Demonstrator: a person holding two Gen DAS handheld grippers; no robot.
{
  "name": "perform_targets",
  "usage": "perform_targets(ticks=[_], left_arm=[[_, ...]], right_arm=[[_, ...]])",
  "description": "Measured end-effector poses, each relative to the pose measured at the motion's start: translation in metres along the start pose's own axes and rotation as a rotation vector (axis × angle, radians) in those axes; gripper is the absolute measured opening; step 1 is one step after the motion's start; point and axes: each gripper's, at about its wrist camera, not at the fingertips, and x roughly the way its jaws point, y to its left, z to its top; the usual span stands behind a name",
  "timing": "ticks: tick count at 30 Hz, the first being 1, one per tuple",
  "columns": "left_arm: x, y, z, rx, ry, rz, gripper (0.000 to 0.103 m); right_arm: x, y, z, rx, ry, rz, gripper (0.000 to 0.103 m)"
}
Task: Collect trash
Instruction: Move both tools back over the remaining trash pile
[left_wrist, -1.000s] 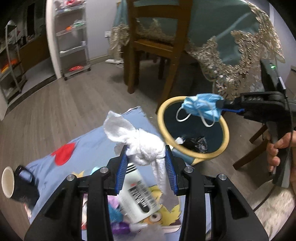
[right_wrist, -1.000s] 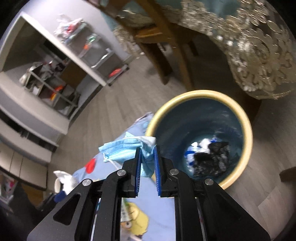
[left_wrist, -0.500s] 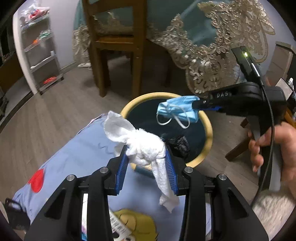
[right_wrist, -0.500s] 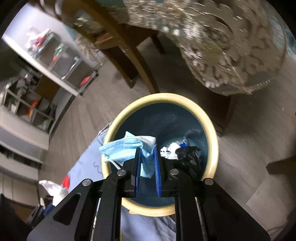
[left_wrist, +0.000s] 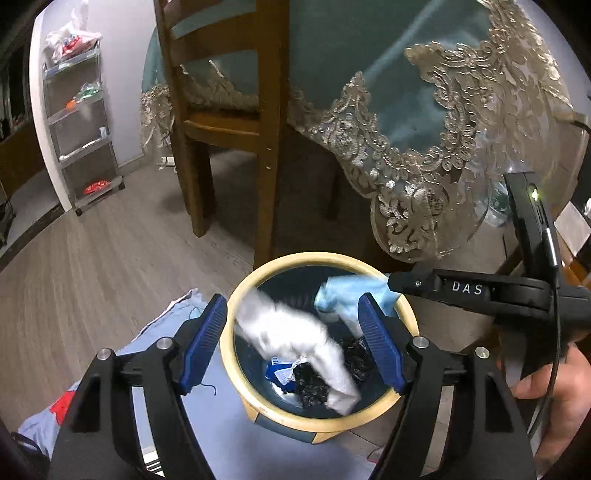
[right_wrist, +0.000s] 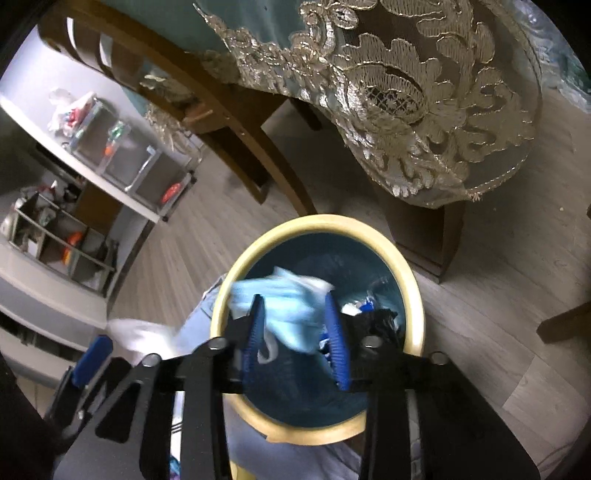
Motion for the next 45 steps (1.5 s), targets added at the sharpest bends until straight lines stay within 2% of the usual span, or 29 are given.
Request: perform_targets(ticks=[2,7,12,21,25,29,37,45], left_arm=[[-0.001,0.001,-0.003,0.002,0.007,0.014,0.077],[-0.002,0.010,-0.015,-0.015,0.025,0.028,0.077],[-0.009,0.016,-0.024,-0.006,0.024,0.051,0.077],[-0.021,0.029,-0.034,-0.020,0.027,0.079,0.077],[-0.034,0.035,-0.039,-0.019,0.024,0.103,0.078],[-0.056,0.046,-0.047,-0.032,0.014,0.127,0.081],[-0.118,0.079,-0.080,-0.072,0.007,0.199,0.082],[-0.193,0.114,-0.124,-0.129,-0.010,0.293,0.082]], right_arm=[[0.001,0.000,0.000,0.006,0.007,0.003,0.052],[-0.001,0.008,-0.001,-0.015,0.002,0.002,0.063],[-0.002,0.014,-0.001,-0.035,-0.006,0.006,0.071],[0.000,0.024,-0.003,-0.065,-0.001,0.001,0.075],[-0.001,0.032,-0.004,-0.098,-0.004,0.004,0.085],[-0.006,0.046,-0.011,-0.172,-0.012,0.012,0.092],[-0.027,0.085,-0.037,-0.313,-0.018,0.055,0.094],[-0.051,0.119,-0.074,-0.401,-0.011,0.128,0.095]])
